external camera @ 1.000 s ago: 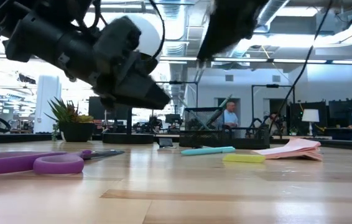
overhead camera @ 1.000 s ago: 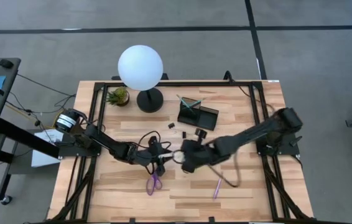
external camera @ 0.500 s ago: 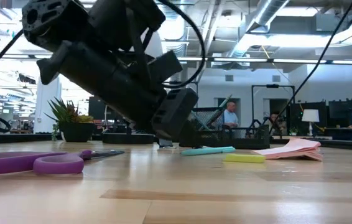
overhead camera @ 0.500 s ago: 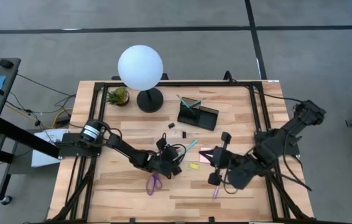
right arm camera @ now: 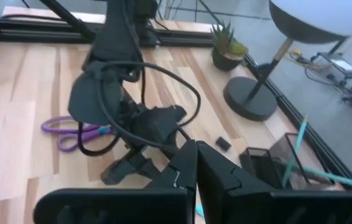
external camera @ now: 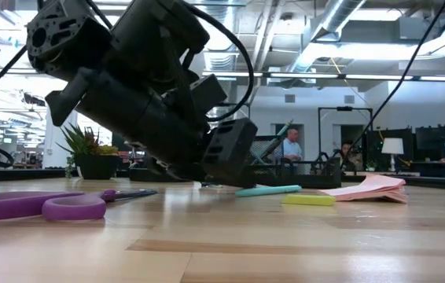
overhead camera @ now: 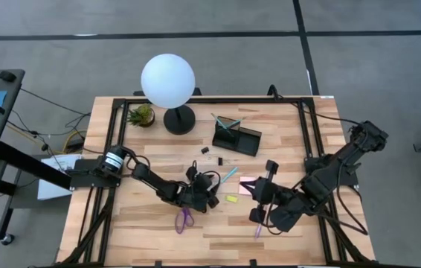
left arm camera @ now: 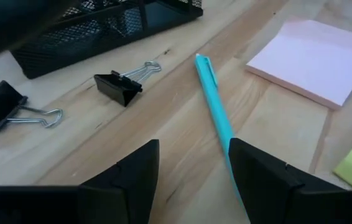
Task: Pick and place office supplies into organizer
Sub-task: Put the blue pen into the black desk organizer
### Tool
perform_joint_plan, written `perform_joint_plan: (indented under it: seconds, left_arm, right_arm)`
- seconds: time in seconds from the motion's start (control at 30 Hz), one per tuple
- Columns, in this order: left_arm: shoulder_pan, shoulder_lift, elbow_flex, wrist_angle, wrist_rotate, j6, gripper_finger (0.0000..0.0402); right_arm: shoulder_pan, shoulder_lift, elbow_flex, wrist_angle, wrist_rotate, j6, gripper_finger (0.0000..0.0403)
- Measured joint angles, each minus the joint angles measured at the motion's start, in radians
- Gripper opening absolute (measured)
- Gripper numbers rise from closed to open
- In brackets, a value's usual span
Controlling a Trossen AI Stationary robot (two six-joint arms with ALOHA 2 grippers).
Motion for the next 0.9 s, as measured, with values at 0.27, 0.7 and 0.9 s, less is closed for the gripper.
perform_joint_plan:
  seconds: [0.27, 0.7, 0.9]
  left_arm:
    - [0.000, 0.000, -0.002, 0.087, -0.006, 0.057, 0.0192]
    - [0.002, 0.073, 0.004, 0.179, 0.044, 0.042, 0.0192]
    - [0.000, 0.161, 0.049, 0.213, -0.018, 0.043, 0.0191]
  right_arm:
    - [-0.006, 0.000, 0.000, -0.087, 0.002, 0.103, 0.0000]
    - [-0.008, 0.000, 0.000, -0.102, 0.002, 0.118, 0.0000]
    - [-0.012, 0.000, -0.001, -0.107, 0.002, 0.118, 0.0000]
